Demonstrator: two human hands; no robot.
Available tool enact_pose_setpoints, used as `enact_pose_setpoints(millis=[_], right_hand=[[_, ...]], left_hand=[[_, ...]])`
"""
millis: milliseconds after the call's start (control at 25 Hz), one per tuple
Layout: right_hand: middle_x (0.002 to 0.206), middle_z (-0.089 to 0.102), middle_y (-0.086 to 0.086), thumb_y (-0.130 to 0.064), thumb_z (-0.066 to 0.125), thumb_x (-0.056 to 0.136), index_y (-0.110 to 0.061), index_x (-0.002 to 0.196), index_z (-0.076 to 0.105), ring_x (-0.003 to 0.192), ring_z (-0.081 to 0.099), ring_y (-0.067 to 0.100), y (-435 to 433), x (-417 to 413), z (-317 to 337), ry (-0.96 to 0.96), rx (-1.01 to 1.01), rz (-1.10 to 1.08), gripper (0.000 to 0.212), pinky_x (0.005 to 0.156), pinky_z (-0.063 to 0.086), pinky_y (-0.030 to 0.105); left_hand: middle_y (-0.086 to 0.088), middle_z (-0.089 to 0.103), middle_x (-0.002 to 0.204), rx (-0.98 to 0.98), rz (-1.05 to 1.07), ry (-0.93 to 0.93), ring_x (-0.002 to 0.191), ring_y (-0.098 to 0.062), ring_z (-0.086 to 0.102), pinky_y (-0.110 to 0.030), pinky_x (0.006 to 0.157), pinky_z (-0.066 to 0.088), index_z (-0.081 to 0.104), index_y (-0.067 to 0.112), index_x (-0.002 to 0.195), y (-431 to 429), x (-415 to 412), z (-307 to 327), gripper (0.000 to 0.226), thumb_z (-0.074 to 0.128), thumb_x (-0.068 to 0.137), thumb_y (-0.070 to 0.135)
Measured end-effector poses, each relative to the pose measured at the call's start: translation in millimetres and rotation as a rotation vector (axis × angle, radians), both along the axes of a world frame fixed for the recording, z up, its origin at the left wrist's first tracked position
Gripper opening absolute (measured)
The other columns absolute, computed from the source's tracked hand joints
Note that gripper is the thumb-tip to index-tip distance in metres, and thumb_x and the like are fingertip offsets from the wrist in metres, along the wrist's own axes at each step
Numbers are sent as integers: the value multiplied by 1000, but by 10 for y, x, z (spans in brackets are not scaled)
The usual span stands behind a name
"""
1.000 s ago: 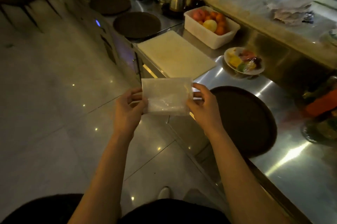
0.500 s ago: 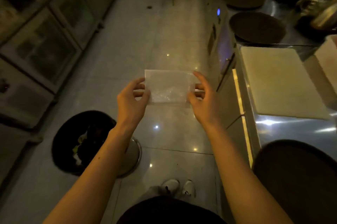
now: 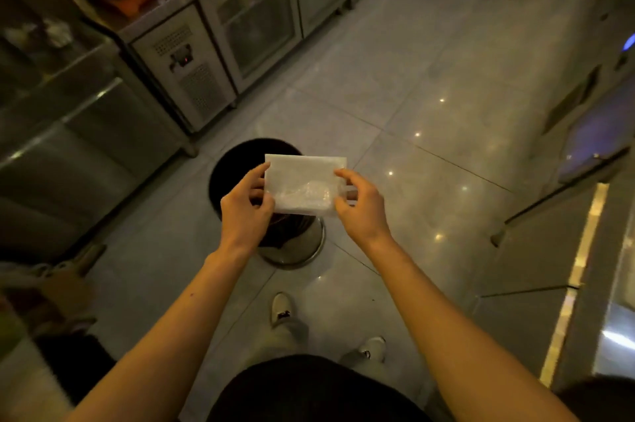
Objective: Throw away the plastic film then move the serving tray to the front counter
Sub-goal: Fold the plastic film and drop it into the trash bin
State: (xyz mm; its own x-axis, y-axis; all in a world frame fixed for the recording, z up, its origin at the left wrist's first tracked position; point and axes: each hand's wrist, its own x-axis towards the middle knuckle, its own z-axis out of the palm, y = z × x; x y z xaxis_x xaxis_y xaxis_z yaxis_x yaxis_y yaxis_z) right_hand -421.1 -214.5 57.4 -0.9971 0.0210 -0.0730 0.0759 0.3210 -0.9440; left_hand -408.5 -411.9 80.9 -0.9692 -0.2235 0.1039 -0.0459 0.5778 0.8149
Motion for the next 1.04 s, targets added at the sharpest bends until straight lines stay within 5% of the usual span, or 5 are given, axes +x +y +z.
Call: enact_pose_setpoints(millis=[160, 480, 1040], right_hand=[[127, 52, 6, -7, 59, 87, -17, 137, 51, 108, 58, 23, -480, -51, -244, -73, 94, 141, 52, 91, 55, 39], [133, 46, 7, -10, 60, 87, -20, 144, 40, 117, 54, 27, -1647, -477, -616, -178, 321, 340, 62, 93, 54, 45], [141, 42, 10, -14, 58, 91, -19, 149, 33, 122, 50, 29, -2151, -1411, -905, -271, 468, 390, 63, 98, 49, 42]], left_hand=[[-7, 62, 111, -68, 20, -47, 84, -14, 63, -32, 81, 58, 58, 13, 134, -558, 51, -375, 49, 60, 86, 2], [-7, 55, 118, -72, -41, -229, 94, -12, 57, -18, 81, 48, 39, 14, 148, -1786, -126, -940, 66, 66, 87, 11], [-11, 46, 128, -50, -119, -428, 103, -16, 50, -30, 95, 48, 27, 10, 152, -2268, -973, -1207, 72, 62, 89, 11]])
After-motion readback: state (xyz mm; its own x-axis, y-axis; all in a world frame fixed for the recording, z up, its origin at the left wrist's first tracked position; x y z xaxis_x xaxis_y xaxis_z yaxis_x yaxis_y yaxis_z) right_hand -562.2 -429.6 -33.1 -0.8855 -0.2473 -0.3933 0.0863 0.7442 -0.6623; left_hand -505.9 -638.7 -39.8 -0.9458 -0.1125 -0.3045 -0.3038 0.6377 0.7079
